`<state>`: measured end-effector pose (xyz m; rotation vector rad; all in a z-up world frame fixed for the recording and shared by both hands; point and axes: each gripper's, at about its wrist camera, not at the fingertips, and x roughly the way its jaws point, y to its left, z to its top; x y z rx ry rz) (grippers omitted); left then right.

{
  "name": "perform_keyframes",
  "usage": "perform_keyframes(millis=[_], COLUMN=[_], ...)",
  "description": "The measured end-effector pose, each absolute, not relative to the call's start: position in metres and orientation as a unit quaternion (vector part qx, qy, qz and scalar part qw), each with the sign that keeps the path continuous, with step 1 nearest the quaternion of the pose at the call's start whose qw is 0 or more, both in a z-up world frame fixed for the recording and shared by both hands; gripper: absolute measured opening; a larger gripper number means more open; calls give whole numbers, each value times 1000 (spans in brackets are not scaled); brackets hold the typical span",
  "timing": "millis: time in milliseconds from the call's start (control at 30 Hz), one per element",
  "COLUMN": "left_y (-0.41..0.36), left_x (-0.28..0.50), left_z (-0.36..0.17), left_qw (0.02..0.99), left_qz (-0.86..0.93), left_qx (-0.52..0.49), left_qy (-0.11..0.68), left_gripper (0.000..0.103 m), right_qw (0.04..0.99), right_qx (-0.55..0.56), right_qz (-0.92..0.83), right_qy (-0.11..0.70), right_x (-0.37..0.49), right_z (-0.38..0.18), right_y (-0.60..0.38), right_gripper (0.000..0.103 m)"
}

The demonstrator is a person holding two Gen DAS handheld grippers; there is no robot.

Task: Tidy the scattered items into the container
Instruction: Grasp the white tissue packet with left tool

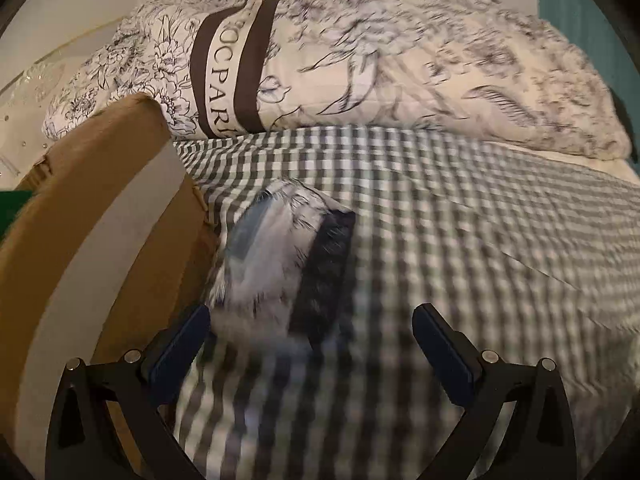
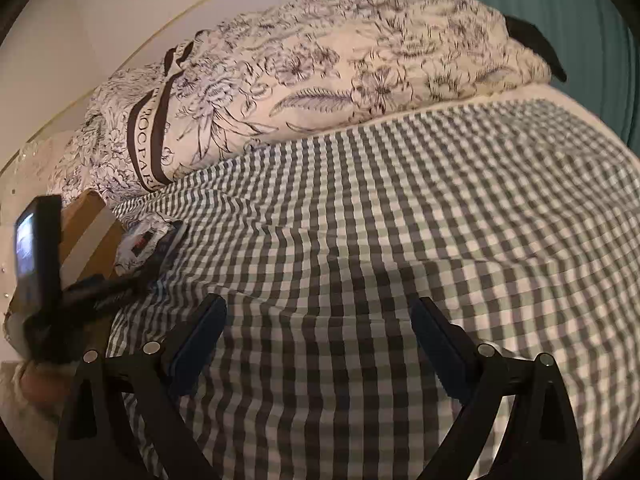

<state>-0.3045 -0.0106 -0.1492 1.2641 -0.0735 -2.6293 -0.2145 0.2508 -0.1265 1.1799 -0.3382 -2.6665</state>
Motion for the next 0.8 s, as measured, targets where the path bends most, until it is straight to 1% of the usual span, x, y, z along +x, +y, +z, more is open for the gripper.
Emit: perform_keyframes(millis=[67, 233, 367, 400, 433, 467, 533, 567, 600, 633, 800], left_y=[-15, -11, -16, -20, -25, -30, -32, -31, -30, -28, -10], left_x=[-318, -336, -342, -343, -344, -343, -341, -339, -336, -333, -299], left_z=[-158, -178, -182, -182, -182, -180, -175, -173, -171, -168, -138], left_qw=[118, 129, 120, 110, 103, 104, 97, 93, 90, 87, 56], left_qz=[-890, -885, -890, -891, -892, -893, -897, -898, -899, -900, -914], left_qx=[439, 444, 437, 440, 440, 437, 431, 430, 429, 427, 401], left_qy=[-22, -61, -49, -34, -17, -5, -5, -10, -17, -19, -33], left_gripper=[103, 103, 102, 93, 72, 58, 43, 41, 35, 33, 32], right_qw=[102, 100, 100, 99, 99, 98, 99, 101, 104, 106, 107], right_qx=[405, 416, 418, 419, 420, 420, 421, 420, 418, 417, 413], right_qz=[-901, -893, -892, -892, -891, -891, -891, -891, -891, -892, -893], right_qy=[-119, -140, -141, -140, -139, -139, -140, -141, -142, -143, -142], right_x=[-219, -225, -226, -226, -227, -227, -226, -226, -224, -223, -216], right_z=[-133, -147, -151, -151, -152, -152, -152, -152, -150, -149, -137], right_y=[253, 258, 257, 256, 256, 255, 254, 253, 252, 252, 247], right_gripper=[94, 94, 94, 94, 94, 94, 94, 94, 94, 94, 94])
